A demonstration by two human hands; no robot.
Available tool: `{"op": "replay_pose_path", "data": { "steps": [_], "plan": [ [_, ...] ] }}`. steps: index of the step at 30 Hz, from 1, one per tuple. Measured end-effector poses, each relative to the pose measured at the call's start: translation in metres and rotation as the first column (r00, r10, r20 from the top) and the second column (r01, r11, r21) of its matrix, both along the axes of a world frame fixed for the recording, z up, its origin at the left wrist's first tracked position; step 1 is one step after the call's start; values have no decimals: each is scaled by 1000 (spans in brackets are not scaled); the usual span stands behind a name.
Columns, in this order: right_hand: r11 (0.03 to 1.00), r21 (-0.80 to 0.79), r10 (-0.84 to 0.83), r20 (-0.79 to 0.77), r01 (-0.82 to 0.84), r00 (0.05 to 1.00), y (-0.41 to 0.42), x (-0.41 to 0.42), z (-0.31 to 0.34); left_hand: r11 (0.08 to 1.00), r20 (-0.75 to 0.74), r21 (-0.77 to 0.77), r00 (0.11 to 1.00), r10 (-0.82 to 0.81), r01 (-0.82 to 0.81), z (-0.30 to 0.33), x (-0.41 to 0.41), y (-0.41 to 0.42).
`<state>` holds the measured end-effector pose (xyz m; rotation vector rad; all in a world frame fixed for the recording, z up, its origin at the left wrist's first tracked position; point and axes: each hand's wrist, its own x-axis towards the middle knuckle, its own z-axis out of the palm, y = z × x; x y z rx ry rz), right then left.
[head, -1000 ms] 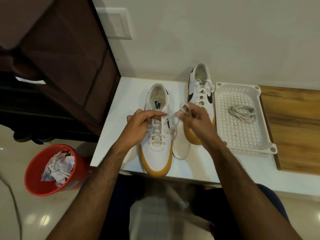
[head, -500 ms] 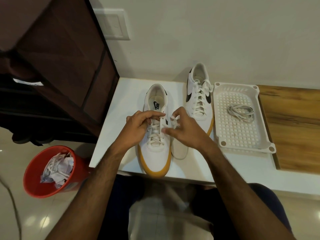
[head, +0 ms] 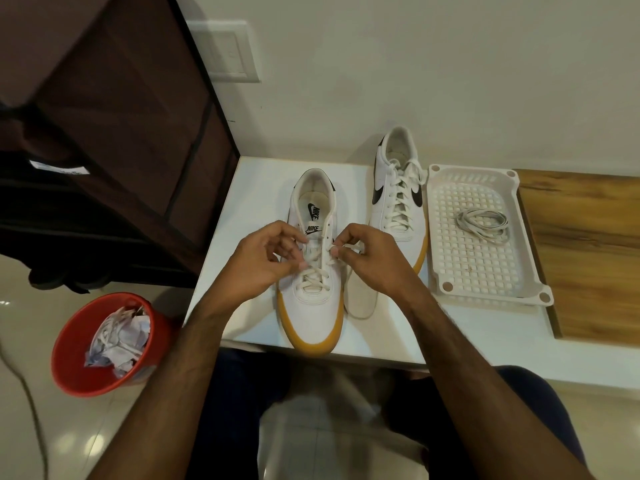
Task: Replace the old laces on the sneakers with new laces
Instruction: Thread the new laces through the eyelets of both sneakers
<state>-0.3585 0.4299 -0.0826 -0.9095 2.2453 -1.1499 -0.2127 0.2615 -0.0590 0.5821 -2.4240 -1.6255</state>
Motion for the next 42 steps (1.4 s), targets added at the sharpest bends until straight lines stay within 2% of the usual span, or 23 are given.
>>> {"op": "replay_pose_path", "data": {
  "steps": [2, 4, 7, 11, 16, 20, 23, 26, 28, 30, 33, 36, 39, 42],
  "plan": [
    [1000, -20, -8, 34, 9, 999, -1, 1, -1, 995, -64, 71, 995, 79, -74, 1, 1, -3],
    [999, -37, -36, 47, 38, 998, -1, 0, 0, 993, -20, -51, 994, 104, -105, -3, 2, -6],
    [997, -51, -47, 45, 50, 998, -1, 0, 1, 967, 102, -253, 995, 22, 4, -6, 1, 0],
    [999, -46, -27, 49, 29, 998, 0, -1, 2, 948, 109, -314, 994, -14, 48, -6, -2, 4],
    [997, -71, -30, 55, 33, 998, 0, 0, 2, 943, 94, -333, 995, 32, 1, -9, -5, 7],
    [997, -68, -24, 62, 28, 998, -1, -1, 2, 924, 44, -382, 999, 7, 10, -10, -8, 13],
    [998, -62, -23, 62, 27, 998, -1, -1, 2, 840, -6, -543, 999, -33, 25, -10, -11, 19],
    [998, -57, -17, 63, 20, 998, -1, -1, 1, 739, -30, -673, 1000, 0, -20, -9, -17, 28],
    [998, -53, -22, 70, 25, 997, -1, -1, 2, 738, -19, -675, 1000, -13, -4, -9, -18, 29],
    [998, -53, -32, 84, 37, 996, 0, -1, 3, 785, 4, -618, 999, -53, 44, -9, -16, 28],
    [996, -67, -49, 155, 60, 987, 1, 0, 7, 941, 28, -337, 999, -25, 33, -5, -13, 24],
    [994, -78, -61, 228, 80, 972, 2, 1, 12, 984, -5, -171, 999, 53, -53, -3, -11, 19],
    [991, -85, -74, 278, 101, 958, 2, 1, 14, 975, -40, -209, 997, 66, -73, -7, -11, 12],
    [988, -95, -88, 320, 124, 943, 1, 1, 13, 942, 29, -331, 999, -38, 45, -14, -12, 11]
  ]
}}
